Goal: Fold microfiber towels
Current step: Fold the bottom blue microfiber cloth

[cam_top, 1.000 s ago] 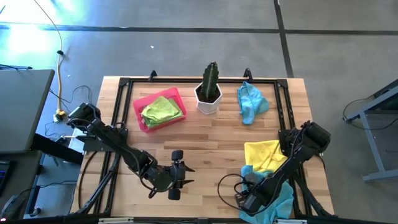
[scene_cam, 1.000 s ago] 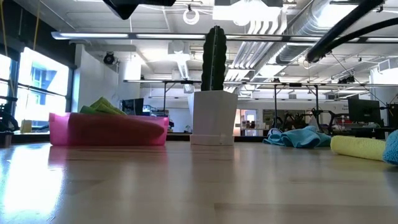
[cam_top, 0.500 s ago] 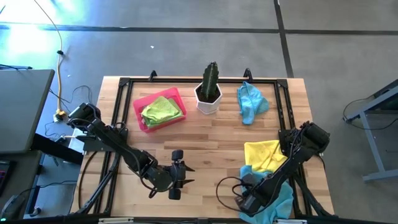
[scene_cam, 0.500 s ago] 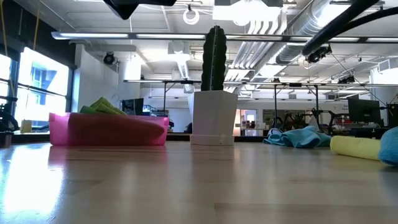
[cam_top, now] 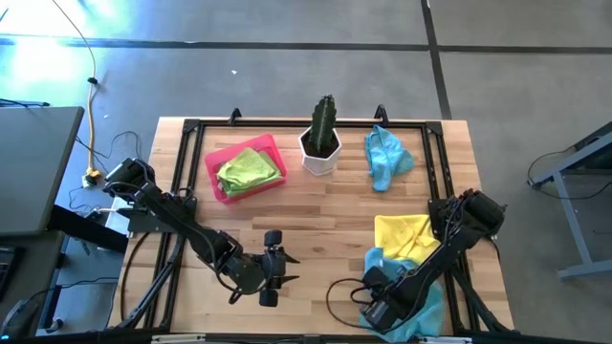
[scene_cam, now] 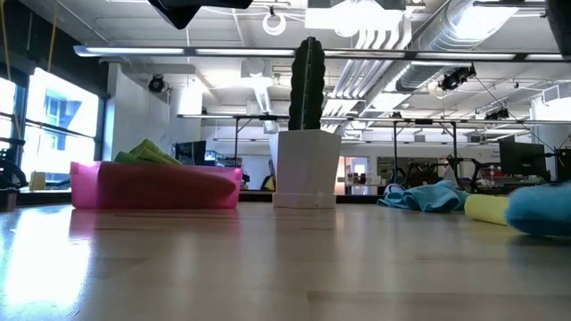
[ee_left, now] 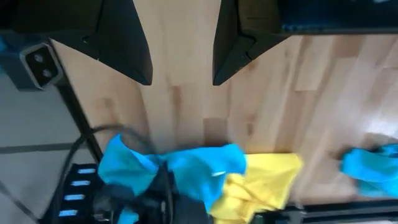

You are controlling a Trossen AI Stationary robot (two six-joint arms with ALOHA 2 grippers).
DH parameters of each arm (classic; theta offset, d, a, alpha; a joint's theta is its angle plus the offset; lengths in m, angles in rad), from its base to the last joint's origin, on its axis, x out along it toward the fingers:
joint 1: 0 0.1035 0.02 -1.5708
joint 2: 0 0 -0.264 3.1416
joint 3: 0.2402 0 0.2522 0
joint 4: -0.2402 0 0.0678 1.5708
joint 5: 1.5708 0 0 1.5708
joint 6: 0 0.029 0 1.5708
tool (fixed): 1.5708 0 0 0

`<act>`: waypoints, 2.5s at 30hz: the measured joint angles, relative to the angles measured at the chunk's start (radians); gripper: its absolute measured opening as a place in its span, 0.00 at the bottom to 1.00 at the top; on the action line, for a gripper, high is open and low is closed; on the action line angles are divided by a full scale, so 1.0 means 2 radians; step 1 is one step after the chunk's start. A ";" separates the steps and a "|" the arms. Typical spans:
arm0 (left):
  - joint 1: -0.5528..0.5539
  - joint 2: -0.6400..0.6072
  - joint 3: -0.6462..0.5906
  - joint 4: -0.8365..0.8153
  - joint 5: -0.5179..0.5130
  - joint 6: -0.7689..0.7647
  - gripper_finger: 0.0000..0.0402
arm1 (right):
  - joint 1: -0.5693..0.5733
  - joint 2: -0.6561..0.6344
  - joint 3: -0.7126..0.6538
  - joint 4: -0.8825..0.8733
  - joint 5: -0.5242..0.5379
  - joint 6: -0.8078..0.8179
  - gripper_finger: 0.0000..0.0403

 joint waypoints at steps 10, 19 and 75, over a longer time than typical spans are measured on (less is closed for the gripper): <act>0.000 0.000 0.000 0.002 0.052 -0.020 0.39 | -0.022 -0.007 0.109 -0.107 0.196 -0.116 0.01; 0.003 0.036 0.000 0.065 0.025 0.036 0.39 | -0.084 -0.008 0.126 -0.079 0.243 -0.250 0.01; 0.053 0.048 0.020 -0.114 0.233 -0.184 0.00 | -0.121 -0.010 0.149 -0.057 0.168 -0.627 0.38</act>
